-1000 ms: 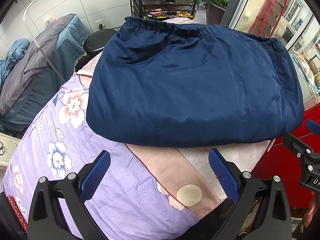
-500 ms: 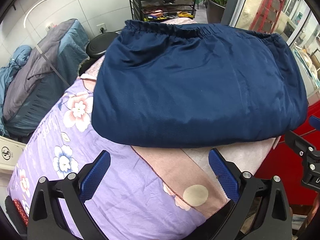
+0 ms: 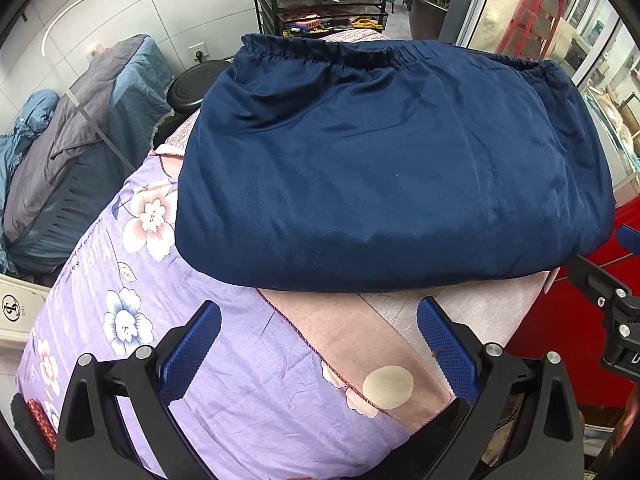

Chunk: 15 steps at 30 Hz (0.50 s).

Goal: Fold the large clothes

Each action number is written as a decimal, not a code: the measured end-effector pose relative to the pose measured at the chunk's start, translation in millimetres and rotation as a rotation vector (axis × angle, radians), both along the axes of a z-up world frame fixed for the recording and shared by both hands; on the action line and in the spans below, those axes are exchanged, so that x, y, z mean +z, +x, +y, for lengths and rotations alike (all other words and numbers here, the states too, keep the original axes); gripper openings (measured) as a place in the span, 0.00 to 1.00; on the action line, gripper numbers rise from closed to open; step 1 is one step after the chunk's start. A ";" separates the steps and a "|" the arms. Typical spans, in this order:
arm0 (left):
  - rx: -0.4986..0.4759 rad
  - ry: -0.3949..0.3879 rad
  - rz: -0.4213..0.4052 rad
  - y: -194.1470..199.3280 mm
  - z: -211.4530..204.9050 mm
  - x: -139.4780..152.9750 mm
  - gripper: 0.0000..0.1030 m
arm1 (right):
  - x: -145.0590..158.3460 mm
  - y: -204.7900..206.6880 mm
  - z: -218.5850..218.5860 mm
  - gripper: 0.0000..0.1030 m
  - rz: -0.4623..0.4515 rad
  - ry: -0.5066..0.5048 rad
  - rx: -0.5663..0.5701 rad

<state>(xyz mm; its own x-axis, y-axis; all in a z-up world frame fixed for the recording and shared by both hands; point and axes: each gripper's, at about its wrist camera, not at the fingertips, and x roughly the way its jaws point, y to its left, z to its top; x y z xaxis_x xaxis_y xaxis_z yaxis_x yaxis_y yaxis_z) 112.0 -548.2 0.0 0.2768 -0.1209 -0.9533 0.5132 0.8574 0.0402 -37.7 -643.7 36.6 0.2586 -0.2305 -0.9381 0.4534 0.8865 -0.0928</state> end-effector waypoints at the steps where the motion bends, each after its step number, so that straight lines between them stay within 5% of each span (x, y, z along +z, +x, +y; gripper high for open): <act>1: -0.001 0.000 -0.002 -0.2 -0.3 0.4 0.94 | -0.2 0.5 -0.3 0.95 0.001 0.000 0.001; 15: -0.037 -0.019 -0.063 -6.9 -5.0 8.0 0.94 | -1.3 3.5 -0.3 0.95 0.002 0.007 0.003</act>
<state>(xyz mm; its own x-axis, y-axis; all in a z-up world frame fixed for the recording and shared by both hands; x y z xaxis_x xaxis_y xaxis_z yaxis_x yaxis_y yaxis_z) 105.1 -553.2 8.0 0.3308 -0.1502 -0.9317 0.5412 0.8390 0.0569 -34.2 -644.1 35.2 0.2576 -0.2232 -0.9401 0.4505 0.8885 -0.0875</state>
